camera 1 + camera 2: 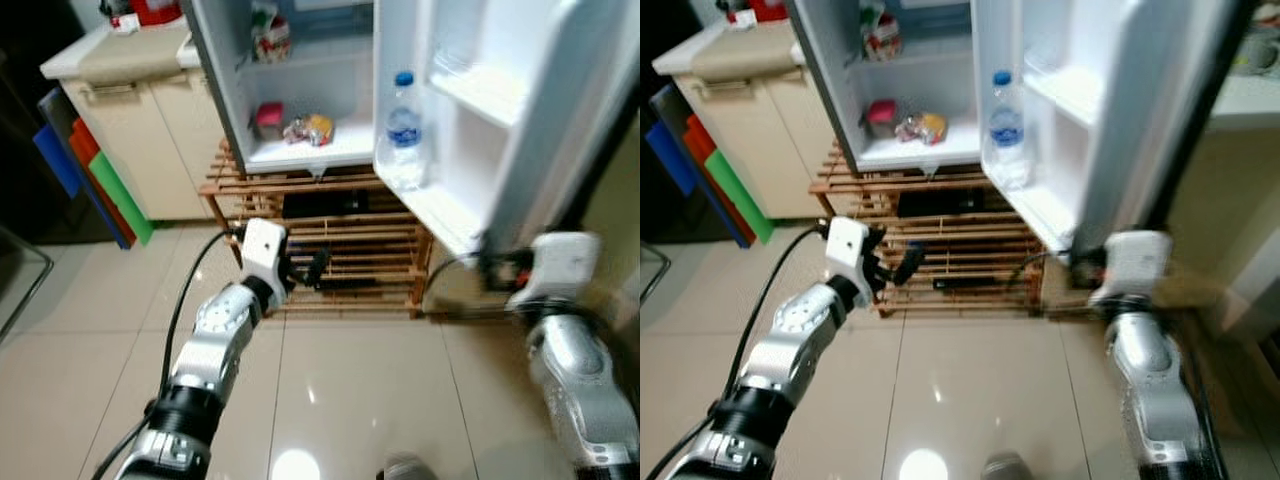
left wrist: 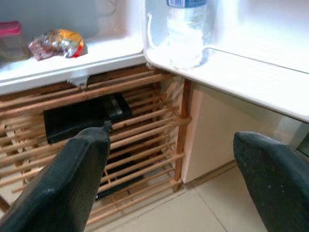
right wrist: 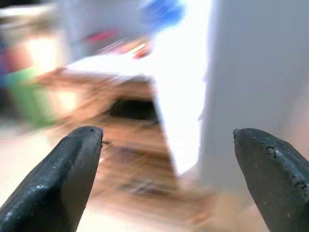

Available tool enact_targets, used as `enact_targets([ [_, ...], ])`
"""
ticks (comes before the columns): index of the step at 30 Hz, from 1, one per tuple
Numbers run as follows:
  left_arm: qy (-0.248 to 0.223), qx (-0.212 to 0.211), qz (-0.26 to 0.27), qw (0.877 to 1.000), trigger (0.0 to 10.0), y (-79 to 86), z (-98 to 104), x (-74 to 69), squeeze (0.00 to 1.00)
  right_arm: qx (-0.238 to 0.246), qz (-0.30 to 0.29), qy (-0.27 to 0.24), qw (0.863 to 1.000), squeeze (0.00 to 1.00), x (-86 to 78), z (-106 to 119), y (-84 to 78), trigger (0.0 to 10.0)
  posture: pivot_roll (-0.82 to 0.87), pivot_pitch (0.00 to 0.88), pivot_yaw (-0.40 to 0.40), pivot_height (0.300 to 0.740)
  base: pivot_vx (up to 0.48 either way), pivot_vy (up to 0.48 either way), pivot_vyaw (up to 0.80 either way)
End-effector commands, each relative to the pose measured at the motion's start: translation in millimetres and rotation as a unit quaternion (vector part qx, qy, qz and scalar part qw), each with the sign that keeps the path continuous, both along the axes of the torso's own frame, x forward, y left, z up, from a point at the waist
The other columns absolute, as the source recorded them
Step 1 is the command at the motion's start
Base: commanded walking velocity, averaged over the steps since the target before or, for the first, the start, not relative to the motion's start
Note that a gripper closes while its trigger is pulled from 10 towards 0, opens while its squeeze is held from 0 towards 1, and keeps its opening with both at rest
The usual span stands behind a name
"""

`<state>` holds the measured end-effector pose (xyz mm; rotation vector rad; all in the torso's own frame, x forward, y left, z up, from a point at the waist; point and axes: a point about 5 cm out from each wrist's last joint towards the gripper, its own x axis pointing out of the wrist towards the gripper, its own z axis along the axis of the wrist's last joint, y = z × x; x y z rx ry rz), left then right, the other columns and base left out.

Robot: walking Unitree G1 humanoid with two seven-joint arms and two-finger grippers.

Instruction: Restocking fridge

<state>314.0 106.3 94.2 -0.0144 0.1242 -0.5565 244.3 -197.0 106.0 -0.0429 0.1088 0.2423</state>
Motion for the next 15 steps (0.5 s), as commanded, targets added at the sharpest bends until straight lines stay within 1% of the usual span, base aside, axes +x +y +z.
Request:
enact_targets([
  [1, 0.012, 0.032, 0.007, 0.999, 10.0, 12.6, -7.3, -3.2, 0.00, 0.028, 0.032, 0.040, 0.998, 0.00, -8.3, -4.6, 0.6, 10.0, -0.24, 0.000, 0.131, 0.740, 0.000, 0.000, 0.00],
  [2, 0.026, 0.040, -0.004, 0.999, 10.0, 12.8, -12.4, -5.9, 0.00, 0.037, 0.055, 0.080, 0.995, 0.00, -17.7, -14.3, -1.1, 10.0, -0.24, 0.000, 0.134, 0.740, 0.000, 0.000, 0.00],
  [3, 0.037, 0.038, -0.015, 0.998, 10.0, 12.2, -15.8, -8.7, 0.00, 0.041, 0.072, 0.110, 0.990, 0.00, -26.4, -21.4, -2.7, 10.0, -0.24, 0.000, 0.137, 0.740, 0.000, 0.000, 0.00],
  [4, 0.037, 0.038, -0.015, 0.998, 10.0, 12.2, -15.8, -8.7, 0.00, 0.041, 0.072, 0.110, 0.990, 0.00, -26.4, -21.4, -2.7, 10.0, -0.24, 0.000, 0.137, 0.740, 0.000, 0.000, 0.00],
  [5, 0.062, 0.024, -0.048, 0.997, 10.0, 7.7, -20.3, -15.9, 0.00, 0.046, 0.062, 0.133, 0.988, 0.00, -31.7, -27.1, -8.5, 10.0, -0.24, 0.000, 0.139, 0.740, 0.000, 0.000, 0.00],
  [6, 0.079, 0.026, -0.073, 0.994, 10.0, 4.2, -23.9, -21.2, 0.00, 0.046, 0.056, 0.132, 0.989, 0.00, -31.1, -26.5, -9.8, 10.0, -0.24, 0.000, 0.138, 0.740, 0.000, 0.000, 0.00],
  [7, 0.090, 0.029, -0.089, 0.991, 10.0, 2.0, -26.5, -24.9, 0.00, 0.046, 0.054, 0.132, 0.989, 0.00, -30.5, -25.7, -10.3, 10.0, -0.24, 0.000, 0.138, 0.740, 0.000, 0.000, 0.00],
  [8, 0.124, 0.031, -0.105, 0.986, 10.0, 1.4, -32.6, -29.7, 0.00, 0.039, 0.052, 0.133, 0.989, 0.00, -29.7, -23.9, -11.9, 10.0, -0.23, 0.000, 0.138, 0.740, 0.000, 0.000, 0.00],
  [9, 0.141, 0.031, -0.107, 0.984, 10.0, 2.3, -35.4, -31.1, 0.00, 0.034, 0.049, 0.133, 0.989, 0.00, -28.8, -23.6, -13.4, 10.0, -0.23, 0.000, 0.138, 0.740, 0.000, 0.000, 0.00],
  [10, 0.178, 0.032, -0.088, 0.980, 10.0, 7.0, -41.6, -30.9, 0.00, 0.011, 0.018, 0.128, 0.992, 0.00, -23.5, -25.3, -20.5, 10.0, -0.23, 0.000, 0.135, 0.740, 0.000, 0.000, 0.00],
  [12, 0.224, 0.036, -0.056, 0.972, 10.0, 14.5, -49.4, -29.8, 0.00, -0.018, -0.022, 0.128, 0.991, 0.00, -17.2, -27.5, -29.7, 10.0, -0.22, 0.000, 0.133, 0.740, 0.000, 0.000, 0.00],
  [14, 0.256, 0.048, -0.025, 0.965, 10.0, 24.7, -56.5, -27.6, 0.00, -0.049, -0.036, 0.133, 0.989, 0.00, -14.1, -26.8, -33.6, 10.0, -0.22, 0.000, 0.129, 0.740, 0.000, 0.000, 0.00],
  [15, 0.268, 0.049, -0.008, 0.962, 10.0, 30.5, -59.4, -26.6, 0.00, -0.064, -0.036, 0.149, 0.986, 0.00, -13.3, -29.1, -33.8, 10.0, -0.21, 0.000, 0.127, 0.740, 0.000, 0.000, 0.00],
])
